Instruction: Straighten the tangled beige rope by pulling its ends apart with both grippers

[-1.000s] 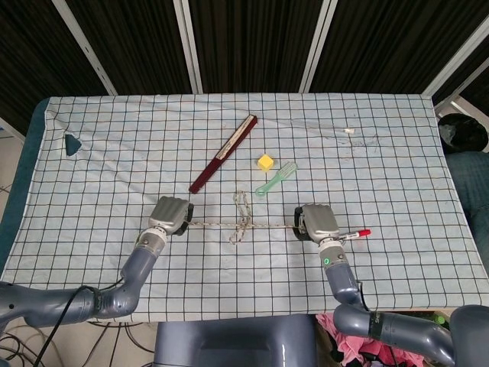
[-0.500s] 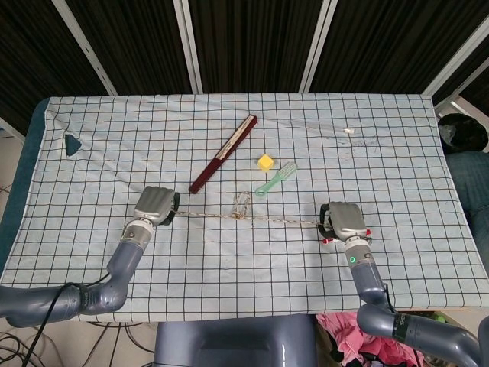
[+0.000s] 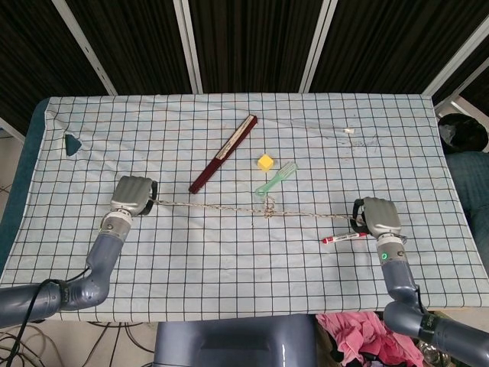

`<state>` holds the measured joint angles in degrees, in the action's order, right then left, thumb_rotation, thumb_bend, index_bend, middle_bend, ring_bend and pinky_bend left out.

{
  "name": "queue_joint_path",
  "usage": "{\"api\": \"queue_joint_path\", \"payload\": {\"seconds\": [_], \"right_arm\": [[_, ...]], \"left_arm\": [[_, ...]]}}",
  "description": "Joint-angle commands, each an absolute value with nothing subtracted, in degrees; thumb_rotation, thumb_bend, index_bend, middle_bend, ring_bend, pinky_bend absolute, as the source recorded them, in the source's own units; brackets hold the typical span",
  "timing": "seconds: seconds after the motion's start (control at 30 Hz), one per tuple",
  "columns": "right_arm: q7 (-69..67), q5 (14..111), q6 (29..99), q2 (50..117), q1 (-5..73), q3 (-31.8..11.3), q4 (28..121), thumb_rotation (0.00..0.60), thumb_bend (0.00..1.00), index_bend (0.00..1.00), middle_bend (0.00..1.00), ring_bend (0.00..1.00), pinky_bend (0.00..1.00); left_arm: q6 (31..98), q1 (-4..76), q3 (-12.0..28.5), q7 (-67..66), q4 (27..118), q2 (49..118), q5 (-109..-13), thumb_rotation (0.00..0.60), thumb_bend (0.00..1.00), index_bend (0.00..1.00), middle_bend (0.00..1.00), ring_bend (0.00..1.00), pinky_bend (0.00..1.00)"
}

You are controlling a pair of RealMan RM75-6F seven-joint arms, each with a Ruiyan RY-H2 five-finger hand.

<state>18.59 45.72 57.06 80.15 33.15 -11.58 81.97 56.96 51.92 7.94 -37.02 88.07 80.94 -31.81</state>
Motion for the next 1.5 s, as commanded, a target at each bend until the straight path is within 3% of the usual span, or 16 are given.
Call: {"api": "queue_joint_path", "payload": {"seconds": [0.03,0.83,1.5], "right_arm": [[17.9,45.7,56.6,79.1,32.5,-11.4,81.0,0.6,0.51,0.69,0.98,1.0,1.0],[14.2,43.9,51.3,77.1,31.0,-11.4,71.9,0.6,0.51,0.69,0.98,1.0,1.0],[14.4,42.8,47.8,78.8,30.9,-10.7,66.3,0.6,0.51,0.69,0.98,1.0,1.0]], "left_arm": [[57.0,51.6,8.1,-36.6,87.7,80.3,-31.6,0.6,0.58,0.7,1.0,0.95,0.98],[55.1,49.5,7.1,-34.6,83.8,78.3,-31.2,0.6,0.58,0.7,1.0,0.95,0.98],[50.4,46.9,5.7,-30.0,76.7,81.1,-33.3,0.6,0.58,0.7,1.0,0.95,0.98]]}}
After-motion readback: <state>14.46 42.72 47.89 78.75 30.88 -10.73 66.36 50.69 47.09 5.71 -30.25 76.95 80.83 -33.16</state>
